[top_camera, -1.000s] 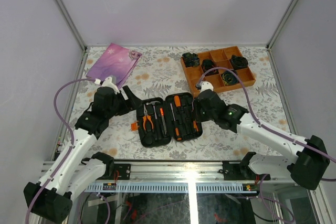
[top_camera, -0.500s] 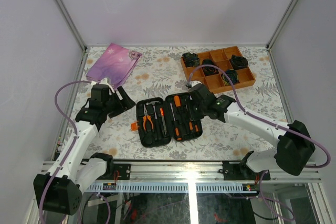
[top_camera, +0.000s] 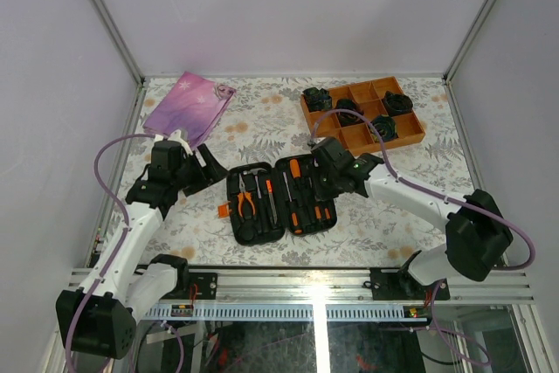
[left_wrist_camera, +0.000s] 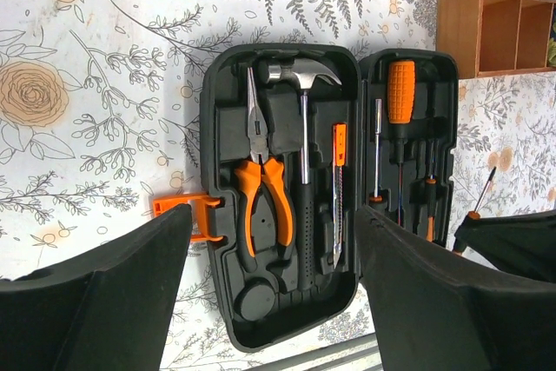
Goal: Sort the tools into containers
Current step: Place the screwdriver in the storage box.
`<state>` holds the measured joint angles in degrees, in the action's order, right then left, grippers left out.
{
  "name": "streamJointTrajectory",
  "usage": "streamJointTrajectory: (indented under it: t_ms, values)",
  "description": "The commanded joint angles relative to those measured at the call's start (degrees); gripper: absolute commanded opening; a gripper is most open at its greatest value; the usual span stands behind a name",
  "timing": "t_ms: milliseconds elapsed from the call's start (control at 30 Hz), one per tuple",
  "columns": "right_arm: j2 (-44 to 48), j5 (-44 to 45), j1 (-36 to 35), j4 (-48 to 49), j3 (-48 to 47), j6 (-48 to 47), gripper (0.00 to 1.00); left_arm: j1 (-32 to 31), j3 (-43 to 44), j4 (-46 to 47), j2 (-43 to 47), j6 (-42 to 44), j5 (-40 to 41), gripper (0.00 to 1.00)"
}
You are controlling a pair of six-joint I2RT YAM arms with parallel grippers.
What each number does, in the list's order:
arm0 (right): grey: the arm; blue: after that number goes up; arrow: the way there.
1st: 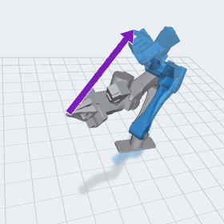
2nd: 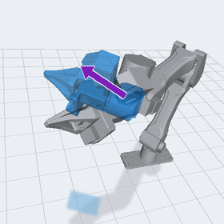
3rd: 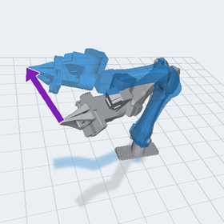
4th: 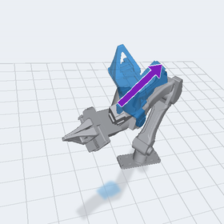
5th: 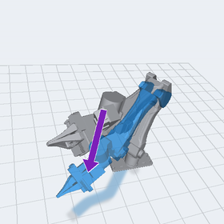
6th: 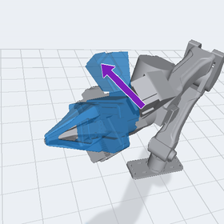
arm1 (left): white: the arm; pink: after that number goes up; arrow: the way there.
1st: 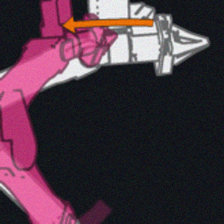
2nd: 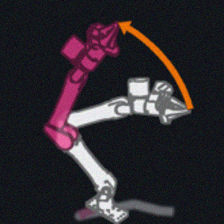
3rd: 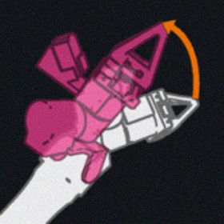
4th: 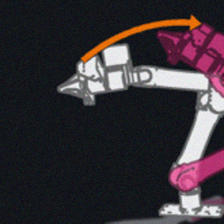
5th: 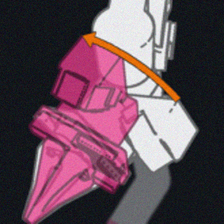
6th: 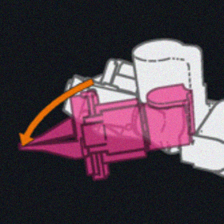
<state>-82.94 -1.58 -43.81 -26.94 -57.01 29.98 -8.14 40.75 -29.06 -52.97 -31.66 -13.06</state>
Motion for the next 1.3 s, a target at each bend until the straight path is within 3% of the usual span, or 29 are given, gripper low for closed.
streamJointTrajectory:
  t_ms: [0,733,1000,1267]
  values:
    - [-1.15,-1.93,0.31,-0.21,-2.15,-0.1,0.0,0.48,-0.66,3.42,0.56,0.85,-2.09,0.74]
    - [-6.23,1.18,0.37,7.4,3.9,-0.09,0.07,0.47,-1.18,4.38,1.0,0.72,-3.3,0.74]
    - [-8.11,2.14,0.35,6.52,3.77,0.08,0.14,0.5,-1.12,4.37,1.02,0.72,-3.57,0.74]
    - [-4.84,4.33,0.31,3.3,1.87,-0.09,0.3,0.46,-1.18,4.47,0.59,0.81,-3.81,0.74]
